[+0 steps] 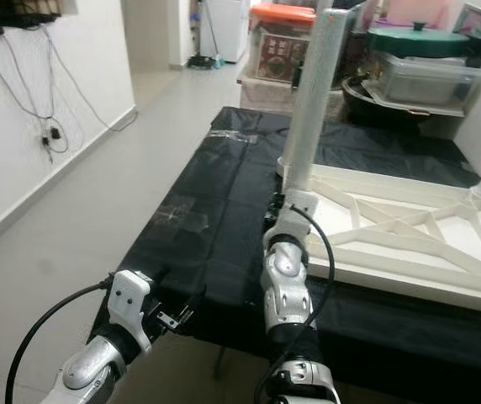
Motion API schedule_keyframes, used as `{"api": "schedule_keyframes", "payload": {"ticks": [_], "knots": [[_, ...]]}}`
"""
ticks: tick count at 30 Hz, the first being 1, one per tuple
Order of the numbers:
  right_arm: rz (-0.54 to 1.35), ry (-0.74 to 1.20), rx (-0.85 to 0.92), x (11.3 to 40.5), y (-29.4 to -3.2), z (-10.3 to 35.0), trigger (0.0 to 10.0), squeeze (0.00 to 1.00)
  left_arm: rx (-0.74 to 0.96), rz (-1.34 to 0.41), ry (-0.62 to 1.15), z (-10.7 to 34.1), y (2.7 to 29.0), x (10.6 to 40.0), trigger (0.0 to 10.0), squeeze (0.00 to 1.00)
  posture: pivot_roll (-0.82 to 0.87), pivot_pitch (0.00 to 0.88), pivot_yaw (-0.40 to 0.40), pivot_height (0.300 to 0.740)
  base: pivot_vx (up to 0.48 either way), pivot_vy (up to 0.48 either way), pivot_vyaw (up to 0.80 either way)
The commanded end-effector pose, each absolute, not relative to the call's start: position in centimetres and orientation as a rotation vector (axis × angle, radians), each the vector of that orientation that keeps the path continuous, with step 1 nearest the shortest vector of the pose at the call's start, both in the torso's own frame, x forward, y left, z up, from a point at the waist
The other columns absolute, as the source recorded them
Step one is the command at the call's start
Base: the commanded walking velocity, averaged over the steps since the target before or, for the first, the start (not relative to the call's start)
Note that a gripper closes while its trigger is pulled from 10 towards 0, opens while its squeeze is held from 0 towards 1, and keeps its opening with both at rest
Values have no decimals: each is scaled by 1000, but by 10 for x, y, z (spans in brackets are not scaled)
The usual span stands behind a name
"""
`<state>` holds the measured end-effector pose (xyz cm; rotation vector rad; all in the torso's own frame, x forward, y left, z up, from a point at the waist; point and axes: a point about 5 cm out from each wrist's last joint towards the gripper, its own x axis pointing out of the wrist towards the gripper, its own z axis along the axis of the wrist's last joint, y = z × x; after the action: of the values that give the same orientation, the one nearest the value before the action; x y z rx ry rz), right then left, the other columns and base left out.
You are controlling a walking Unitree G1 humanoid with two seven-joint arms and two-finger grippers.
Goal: Building children table
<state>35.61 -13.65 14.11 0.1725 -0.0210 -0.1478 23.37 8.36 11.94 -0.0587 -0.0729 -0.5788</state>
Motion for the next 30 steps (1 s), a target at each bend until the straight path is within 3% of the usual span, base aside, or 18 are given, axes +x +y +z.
{"api": "schedule_keyframes", "payload": {"ticks": [1,4,6,7,10,11,12,15,17,23,24,25,26,29,30], "knots": [[3,-38,224,361,-124,145,10000,0,-61,-583,-56,116,83,233,10000,0,155,0,-57,740,0,0,0],[86,-59,235,363,-124,148,10000,0,-62,-583,-56,116,83,233,10000,0,155,0,-58,740,0,0,0],[303,-40,221,365,-126,153,10000,0,-63,-585,-55,116,83,234,10000,0,156,0,-55,740,0,0,0],[303,-40,221,365,-126,153,10000,0,-63,-585,-55,116,83,234,10000,0,156,0,-55,740,0,0,0],[803,49,147,362,-126,162,10000,0,-62,-586,-56,116,83,235,10000,0,157,0,-58,740,0,0,0],[803,49,147,362,-126,162,10000,0,-62,-586,-56,116,83,235,10000,0,157,0,-58,740,0,0,0],[925,79,116,361,-125,166,10000,0,-61,-587,-57,116,83,235,10000,0,161,0,-63,740,0,0,0],[925,79,116,361,-125,166,10000,0,-61,-587,-57,116,83,235,10000,0,161,0,-63,740,0,0,0],[1119,129,50,359,-118,169,10000,0,-59,-586,-59,116,83,235,10000,0,175,0,-70,740,0,0,0],[1204,154,26,358,-112,168,10000,0,-57,-586,-59,116,83,235,10000,0,180,0,-71,740,0,0,0],[1259,170,11,358,-104,167,8314,0,-56,-586,-60,116,83,235,10000,0,183,0,-75,740,0,0,0],[1259,170,11,358,-104,167,8314,0,-56,-586,-60,116,83,235,10000,0,183,0,-75,740,0,0,0],[1238,175,-4,360,-95,162,0,0,-56,-585,-59,116,83,235,10000,0,186,0,-75,740,0,0,0],[1238,175,-4,360,-95,162,0,0,-56,-585,-59,116,83,235,10000,0,186,0,-75,740,0,0,0],[1155,161,-28,364,-91,158,0,0,-56,-585,-60,116,83,235,10000,0,189,0,-78,740,0,0,0]]}}
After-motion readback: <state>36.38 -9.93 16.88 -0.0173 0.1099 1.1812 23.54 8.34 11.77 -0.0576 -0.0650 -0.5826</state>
